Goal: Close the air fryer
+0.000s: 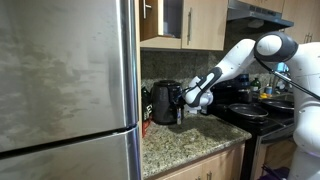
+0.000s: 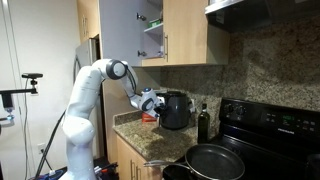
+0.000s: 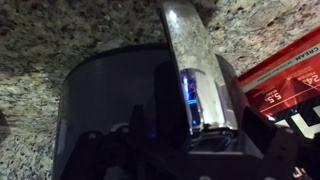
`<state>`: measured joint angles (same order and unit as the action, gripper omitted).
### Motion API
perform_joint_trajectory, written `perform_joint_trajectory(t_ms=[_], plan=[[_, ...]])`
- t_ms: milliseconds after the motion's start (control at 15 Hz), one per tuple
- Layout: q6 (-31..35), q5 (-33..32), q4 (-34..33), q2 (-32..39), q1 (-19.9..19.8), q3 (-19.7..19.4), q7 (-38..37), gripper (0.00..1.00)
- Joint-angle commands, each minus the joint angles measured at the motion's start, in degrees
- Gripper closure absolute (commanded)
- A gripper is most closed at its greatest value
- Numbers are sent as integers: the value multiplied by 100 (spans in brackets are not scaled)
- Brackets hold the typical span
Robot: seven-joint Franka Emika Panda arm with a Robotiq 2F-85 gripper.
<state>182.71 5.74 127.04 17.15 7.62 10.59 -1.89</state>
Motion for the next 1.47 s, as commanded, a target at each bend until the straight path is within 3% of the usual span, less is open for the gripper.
perform_joint_trajectory(t_ms=[0, 133, 200, 400, 467, 533, 800, 933, 1133, 1200, 1400], plan=[[-589, 66, -300, 171, -30, 46, -225, 0], [-1280, -147, -252, -17, 455, -625, -771, 0], [-1653, -76, -351, -22, 304, -428, -769, 0], [-1861, -345, -492, 15, 562, -761, -1290, 0], [-1967, -204, -554, 40, 435, -581, -1142, 0], [-2069, -246, 405, -1202, 463, -623, -1249, 0], [-2366, 453, 796, -2108, 256, -166, -636, 0], [-2728, 1247, 1018, -2808, 458, -213, -59, 0], [-3654, 1694, 1253, -3928, 603, -356, 17, 0], [-3176, 1409, 869, -3162, 519, -237, -175, 0], [-3679, 1519, 1101, -3931, 564, -300, -181, 0]])
